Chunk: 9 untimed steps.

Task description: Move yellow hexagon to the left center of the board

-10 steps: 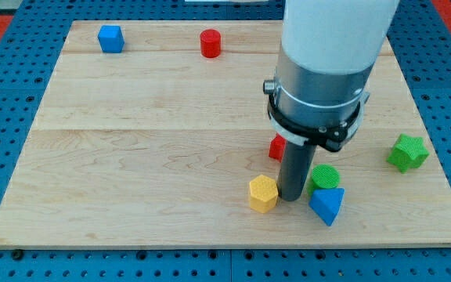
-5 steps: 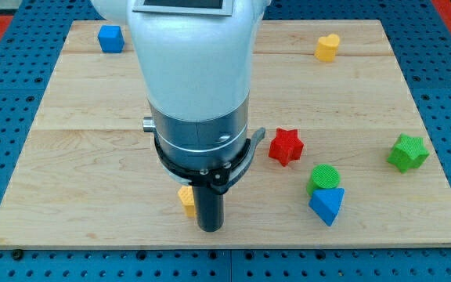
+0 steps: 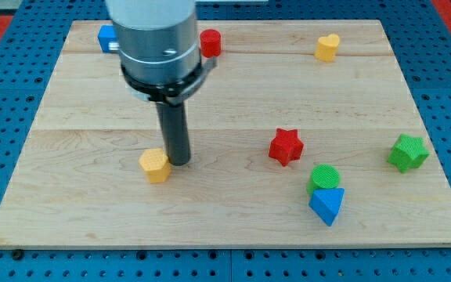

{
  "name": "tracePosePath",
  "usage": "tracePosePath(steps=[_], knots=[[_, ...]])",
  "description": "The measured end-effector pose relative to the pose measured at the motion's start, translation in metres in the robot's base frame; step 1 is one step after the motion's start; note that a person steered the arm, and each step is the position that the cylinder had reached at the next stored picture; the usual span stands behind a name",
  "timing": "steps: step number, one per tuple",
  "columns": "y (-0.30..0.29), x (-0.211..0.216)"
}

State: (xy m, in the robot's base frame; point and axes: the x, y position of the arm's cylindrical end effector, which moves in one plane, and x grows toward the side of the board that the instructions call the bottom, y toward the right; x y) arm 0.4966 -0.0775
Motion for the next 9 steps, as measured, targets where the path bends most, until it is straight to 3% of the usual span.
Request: tracePosePath(steps=[2, 4, 7, 9], knots=[[0.015, 0.035], [-0.085, 0.01], [-0.149, 0.003], [-0.16, 0.0]])
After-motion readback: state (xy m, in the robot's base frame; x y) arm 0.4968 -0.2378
